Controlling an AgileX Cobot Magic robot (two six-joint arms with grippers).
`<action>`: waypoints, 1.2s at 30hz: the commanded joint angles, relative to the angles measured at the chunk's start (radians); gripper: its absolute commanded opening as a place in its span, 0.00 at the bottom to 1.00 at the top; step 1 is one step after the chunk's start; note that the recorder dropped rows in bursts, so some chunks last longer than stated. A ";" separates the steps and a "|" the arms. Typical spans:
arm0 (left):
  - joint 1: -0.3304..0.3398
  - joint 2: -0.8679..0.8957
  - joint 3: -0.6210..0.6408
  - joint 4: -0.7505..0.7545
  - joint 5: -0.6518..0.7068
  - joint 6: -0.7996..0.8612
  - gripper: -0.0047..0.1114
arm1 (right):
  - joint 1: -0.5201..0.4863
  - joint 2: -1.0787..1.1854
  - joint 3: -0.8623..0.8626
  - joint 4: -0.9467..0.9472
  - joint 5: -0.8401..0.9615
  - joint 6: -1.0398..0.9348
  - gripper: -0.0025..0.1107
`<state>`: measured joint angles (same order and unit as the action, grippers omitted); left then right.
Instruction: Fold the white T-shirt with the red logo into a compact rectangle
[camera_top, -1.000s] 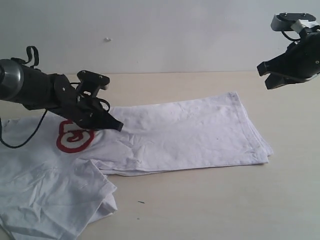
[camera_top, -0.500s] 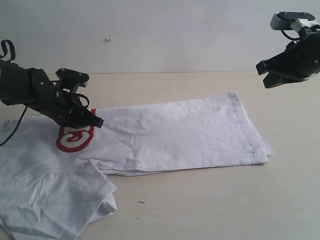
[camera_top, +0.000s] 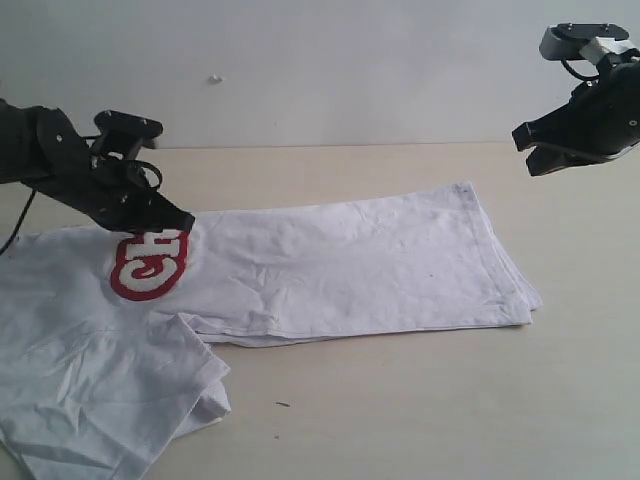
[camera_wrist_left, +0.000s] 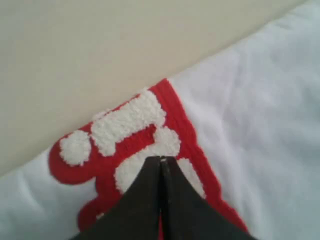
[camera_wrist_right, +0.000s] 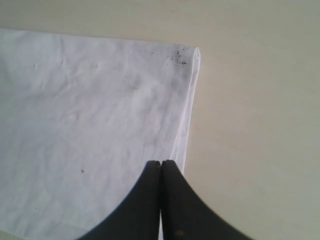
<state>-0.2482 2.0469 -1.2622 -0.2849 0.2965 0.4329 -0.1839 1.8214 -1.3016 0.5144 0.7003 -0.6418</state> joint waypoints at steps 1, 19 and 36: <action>0.003 -0.041 0.076 0.035 -0.021 -0.001 0.04 | -0.003 -0.008 0.002 0.002 0.006 -0.011 0.02; 0.052 -0.179 0.246 0.042 -0.030 -0.012 0.04 | 0.010 -0.003 0.002 0.179 0.074 -0.193 0.02; 0.113 -0.034 0.227 0.007 -0.066 -0.023 0.04 | 0.252 0.347 -0.106 0.078 -0.227 -0.001 0.02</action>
<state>-0.1376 1.9688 -0.9943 -0.2671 0.2481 0.4194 0.0694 2.1170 -1.3498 0.6314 0.5009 -0.6948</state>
